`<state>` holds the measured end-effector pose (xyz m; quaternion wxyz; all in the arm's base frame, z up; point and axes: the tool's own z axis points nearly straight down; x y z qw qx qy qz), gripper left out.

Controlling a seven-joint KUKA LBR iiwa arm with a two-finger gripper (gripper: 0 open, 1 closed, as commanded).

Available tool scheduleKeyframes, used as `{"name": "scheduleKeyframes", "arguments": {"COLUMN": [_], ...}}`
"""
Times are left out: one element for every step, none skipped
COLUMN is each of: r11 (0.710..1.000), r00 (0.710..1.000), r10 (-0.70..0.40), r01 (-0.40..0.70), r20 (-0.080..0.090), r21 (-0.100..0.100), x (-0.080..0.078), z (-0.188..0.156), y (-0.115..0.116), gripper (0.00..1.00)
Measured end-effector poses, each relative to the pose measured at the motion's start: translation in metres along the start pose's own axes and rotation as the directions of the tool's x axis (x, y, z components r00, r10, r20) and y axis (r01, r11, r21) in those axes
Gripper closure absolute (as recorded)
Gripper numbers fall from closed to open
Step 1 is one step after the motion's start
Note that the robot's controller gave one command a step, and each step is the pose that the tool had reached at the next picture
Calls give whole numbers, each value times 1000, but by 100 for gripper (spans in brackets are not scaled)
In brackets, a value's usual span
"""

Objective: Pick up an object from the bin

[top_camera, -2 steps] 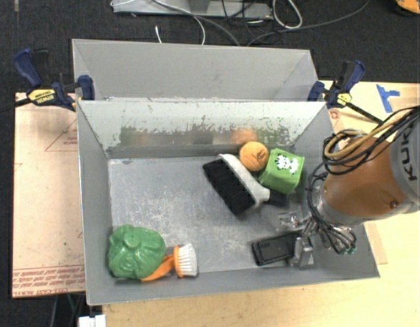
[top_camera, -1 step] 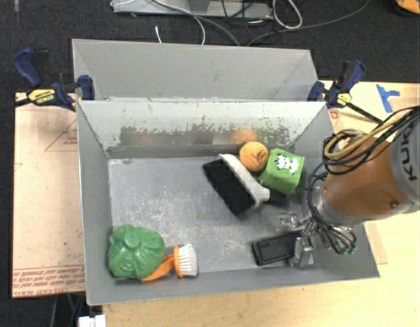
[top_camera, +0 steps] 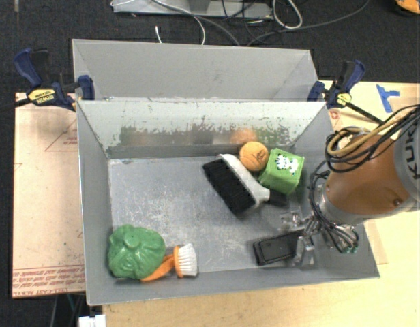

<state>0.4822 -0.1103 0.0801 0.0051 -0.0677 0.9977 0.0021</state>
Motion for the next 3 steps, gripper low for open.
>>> {"name": "scheduleKeyframes", "arguments": {"r11": [1000,1000,1000], "r00": [1000,1000,1000], "r10": [1,1,1], "r01": [-1,-1,-1], "r20": [-1,2,4], "r21": [-1,0,-1], "x": [0,-2,-2], "z": [-32,-55,-69], "y": [1,1,2], "gripper": [100,100,100]}}
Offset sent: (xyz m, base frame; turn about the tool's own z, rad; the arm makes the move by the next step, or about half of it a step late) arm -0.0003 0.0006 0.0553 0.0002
